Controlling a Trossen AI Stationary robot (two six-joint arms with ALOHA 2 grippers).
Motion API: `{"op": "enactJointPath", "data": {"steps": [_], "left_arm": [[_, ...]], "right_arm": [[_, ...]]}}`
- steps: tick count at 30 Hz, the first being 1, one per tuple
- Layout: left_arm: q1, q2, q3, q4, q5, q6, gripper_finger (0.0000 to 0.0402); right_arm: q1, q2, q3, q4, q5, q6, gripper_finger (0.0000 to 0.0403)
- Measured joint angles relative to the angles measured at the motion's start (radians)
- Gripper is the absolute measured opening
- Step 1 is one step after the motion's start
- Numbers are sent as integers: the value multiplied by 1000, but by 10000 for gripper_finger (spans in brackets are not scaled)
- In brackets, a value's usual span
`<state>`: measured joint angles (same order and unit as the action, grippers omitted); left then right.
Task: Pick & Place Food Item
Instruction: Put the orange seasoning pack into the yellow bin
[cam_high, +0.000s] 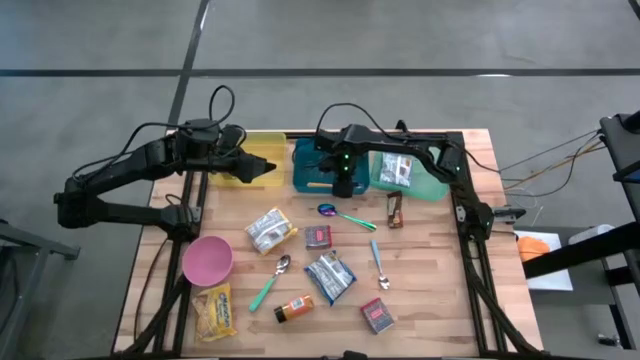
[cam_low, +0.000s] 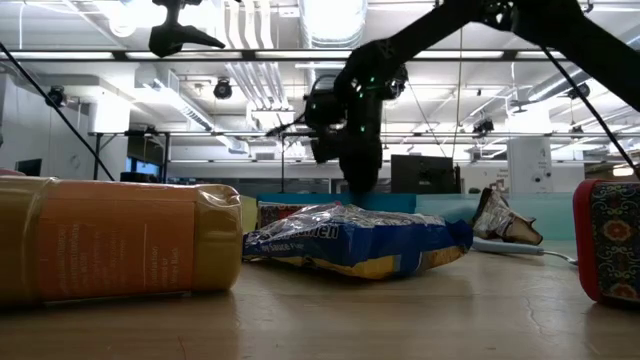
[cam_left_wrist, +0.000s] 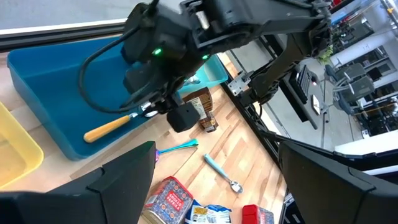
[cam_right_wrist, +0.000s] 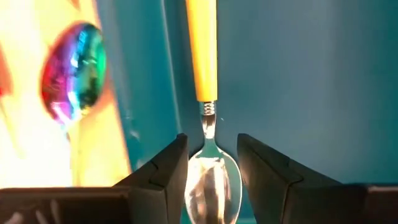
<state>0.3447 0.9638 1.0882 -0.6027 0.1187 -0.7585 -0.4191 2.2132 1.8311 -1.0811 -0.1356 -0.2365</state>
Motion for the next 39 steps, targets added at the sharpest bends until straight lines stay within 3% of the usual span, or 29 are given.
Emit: {"op": "enactJointPath", "data": {"steps": [13,21,29,39], "left_arm": [[1,0,-2,-2,-15,57,344],[1,-1,-34,-6,-15,76,344],[2,0,-81,17,-15,83,344],[2,0,-81,37,-14,108,344]], "right_arm": [[5,-268,-46,-97,4,333,137],[23,-564,-369,-53,96,643,137],[112,-861,-720,109,180,1080,137],[204,-938,-913,143,250,1349,137]]}}
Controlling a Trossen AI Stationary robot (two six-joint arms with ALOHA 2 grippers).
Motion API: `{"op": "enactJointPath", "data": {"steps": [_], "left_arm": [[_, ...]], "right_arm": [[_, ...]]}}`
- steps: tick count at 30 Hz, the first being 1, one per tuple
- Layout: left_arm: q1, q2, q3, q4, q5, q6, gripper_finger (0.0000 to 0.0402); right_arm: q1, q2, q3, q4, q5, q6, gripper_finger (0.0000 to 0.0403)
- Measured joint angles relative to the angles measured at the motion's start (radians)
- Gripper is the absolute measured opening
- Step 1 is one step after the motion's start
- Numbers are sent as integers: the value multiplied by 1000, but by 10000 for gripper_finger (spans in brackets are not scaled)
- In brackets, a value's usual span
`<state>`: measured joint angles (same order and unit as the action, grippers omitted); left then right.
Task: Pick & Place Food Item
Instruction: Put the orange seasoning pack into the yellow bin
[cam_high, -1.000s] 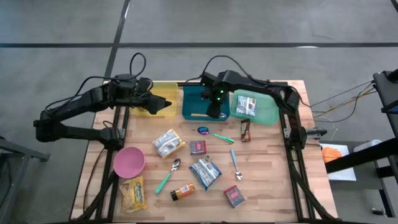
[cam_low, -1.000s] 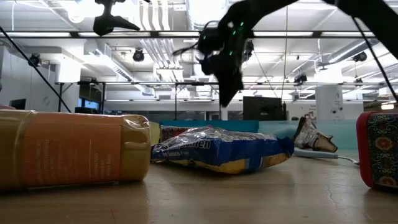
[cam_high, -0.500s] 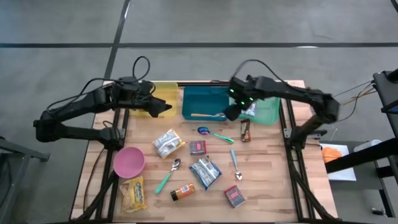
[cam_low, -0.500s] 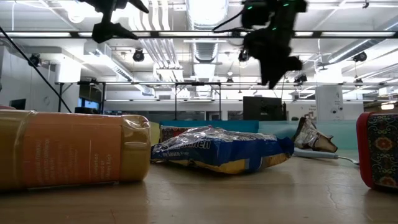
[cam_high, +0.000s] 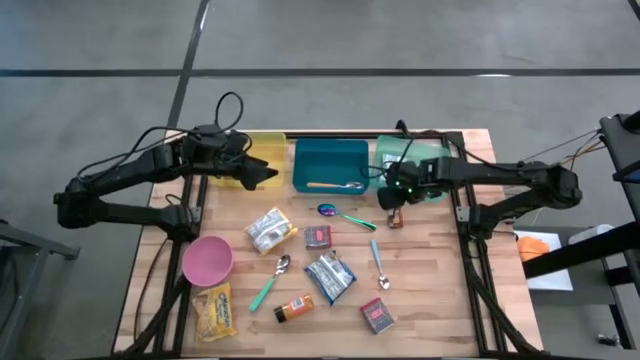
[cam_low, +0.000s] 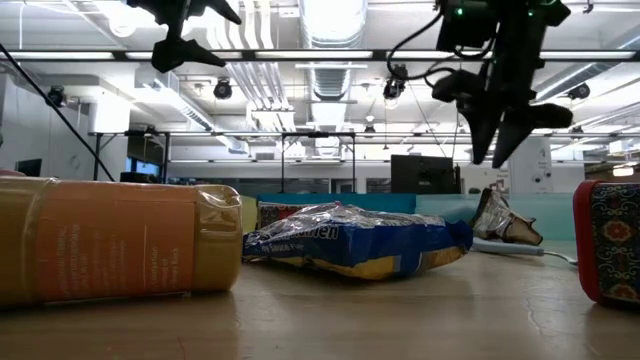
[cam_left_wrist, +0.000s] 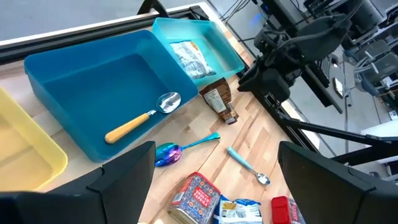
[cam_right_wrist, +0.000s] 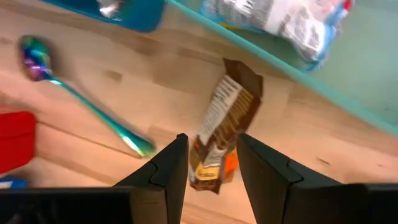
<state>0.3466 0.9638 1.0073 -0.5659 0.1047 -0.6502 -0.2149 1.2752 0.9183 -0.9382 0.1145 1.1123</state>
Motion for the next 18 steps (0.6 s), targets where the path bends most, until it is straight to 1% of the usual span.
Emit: {"op": "enactJointPath", "data": {"steps": [6,12,18], "left_arm": [[0,0,0,0,26,0,344],[0,0,0,0,37,0,344],[0,0,0,0,44,0,344]], "right_arm": [[-1,1,-30,2,58,35,137],[10,1,-87,16,62,87,137],[27,7,-143,138,51,122,136]]}}
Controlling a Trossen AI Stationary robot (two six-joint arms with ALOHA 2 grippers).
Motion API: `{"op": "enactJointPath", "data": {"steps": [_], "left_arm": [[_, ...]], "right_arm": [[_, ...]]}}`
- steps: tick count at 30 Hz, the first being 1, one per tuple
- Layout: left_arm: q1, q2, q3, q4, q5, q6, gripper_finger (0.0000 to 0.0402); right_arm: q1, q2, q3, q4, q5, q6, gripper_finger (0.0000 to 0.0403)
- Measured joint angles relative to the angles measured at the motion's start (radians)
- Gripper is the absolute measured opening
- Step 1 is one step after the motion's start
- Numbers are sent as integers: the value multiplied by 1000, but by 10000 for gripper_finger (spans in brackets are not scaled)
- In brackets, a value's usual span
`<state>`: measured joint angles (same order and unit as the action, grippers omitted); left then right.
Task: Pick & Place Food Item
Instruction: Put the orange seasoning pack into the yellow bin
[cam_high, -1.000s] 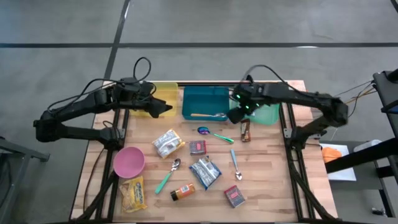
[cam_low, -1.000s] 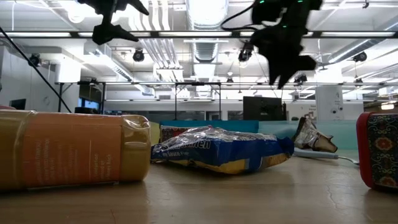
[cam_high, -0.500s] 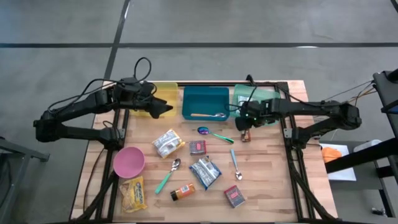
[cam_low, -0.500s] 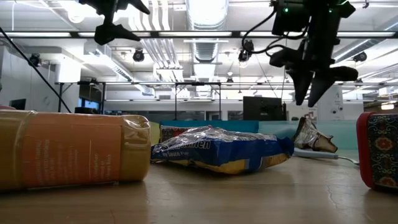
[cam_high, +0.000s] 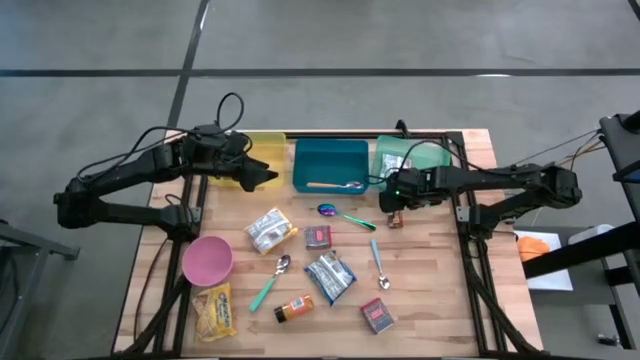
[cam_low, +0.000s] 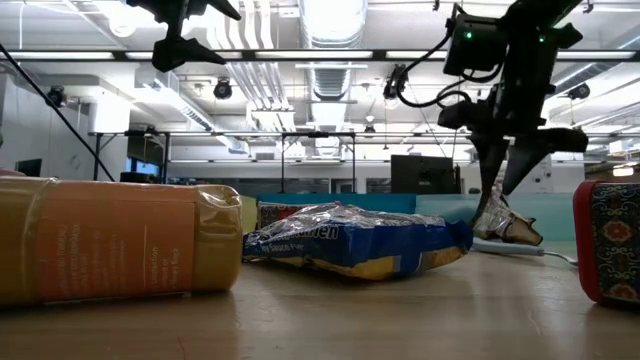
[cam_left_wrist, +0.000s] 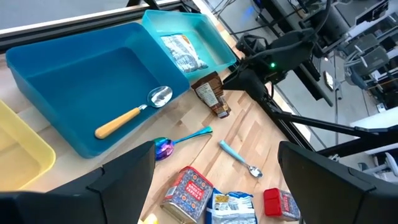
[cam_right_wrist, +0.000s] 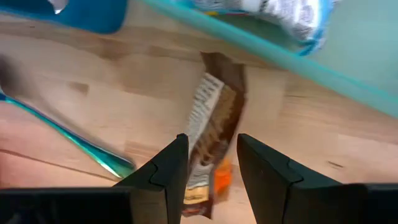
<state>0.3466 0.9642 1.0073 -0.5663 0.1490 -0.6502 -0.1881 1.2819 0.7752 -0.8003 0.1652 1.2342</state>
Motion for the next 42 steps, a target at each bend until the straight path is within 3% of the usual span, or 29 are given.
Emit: {"op": "enactJointPath", "data": {"steps": [22,25,30,32,37,42], "left_arm": [[0,0,0,-8,3,-3,344],[0,0,0,-8,3,-3,344],[0,0,0,-8,3,-3,344],[0,0,0,-10,3,-3,344],[0,0,0,-15,17,10,344],[0,1,0,-10,147,93,344]], "right_arm": [[79,194,-1,34,10,16,134],[91,191,-1,46,10,10,106],[100,171,-1,63,18,-30,23],[101,164,-1,73,18,-38,21],[119,142,-1,111,3,-144,22],[158,89,15,220,-94,-377,22]]}}
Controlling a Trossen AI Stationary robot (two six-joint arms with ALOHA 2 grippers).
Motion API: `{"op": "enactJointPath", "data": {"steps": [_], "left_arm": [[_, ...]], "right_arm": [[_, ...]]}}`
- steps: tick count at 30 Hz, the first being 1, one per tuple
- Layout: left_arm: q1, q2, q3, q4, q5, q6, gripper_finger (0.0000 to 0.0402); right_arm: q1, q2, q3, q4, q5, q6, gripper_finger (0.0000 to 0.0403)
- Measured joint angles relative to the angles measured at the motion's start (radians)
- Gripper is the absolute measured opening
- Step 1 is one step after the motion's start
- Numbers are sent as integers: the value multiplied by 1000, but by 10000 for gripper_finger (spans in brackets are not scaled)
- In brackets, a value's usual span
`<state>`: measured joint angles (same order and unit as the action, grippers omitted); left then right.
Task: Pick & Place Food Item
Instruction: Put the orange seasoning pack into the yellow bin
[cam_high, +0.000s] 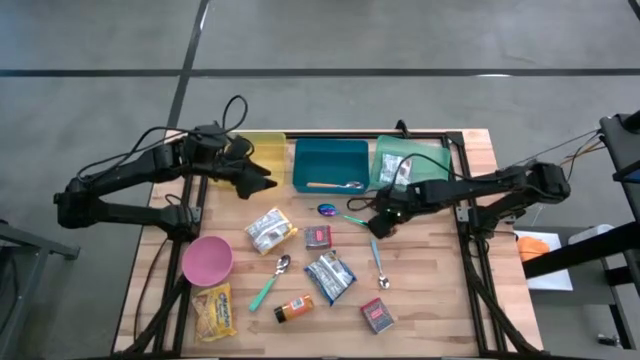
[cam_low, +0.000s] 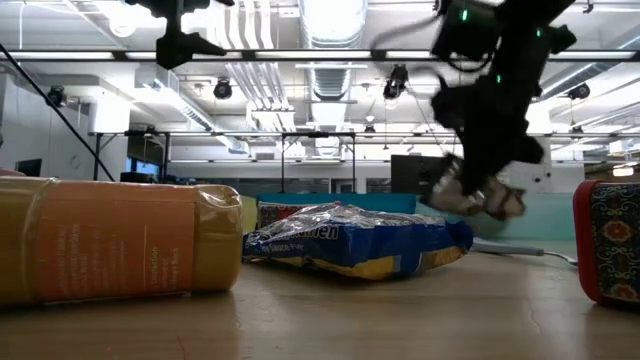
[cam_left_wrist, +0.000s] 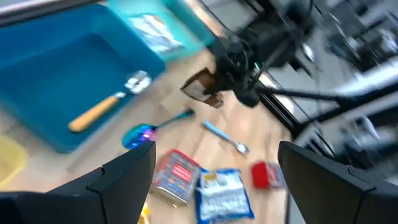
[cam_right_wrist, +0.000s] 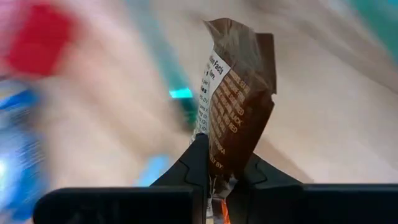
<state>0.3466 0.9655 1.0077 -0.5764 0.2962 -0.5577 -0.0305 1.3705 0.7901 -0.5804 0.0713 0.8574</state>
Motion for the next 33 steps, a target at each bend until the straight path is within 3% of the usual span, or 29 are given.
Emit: {"op": "enactJointPath", "data": {"steps": [7,13,18,33], "left_arm": [[-1,6,0,1,38,73,344],[-13,58,0,36,86,86,344],[-20,140,27,68,167,65,344],[-32,298,194,10,202,52,344]], "right_arm": [[7,-54,93,102,-182,-153,22],[9,-25,229,102,-314,-242,22],[9,37,344,92,-366,-345,21],[-51,186,609,-58,-449,-562,21]]}}
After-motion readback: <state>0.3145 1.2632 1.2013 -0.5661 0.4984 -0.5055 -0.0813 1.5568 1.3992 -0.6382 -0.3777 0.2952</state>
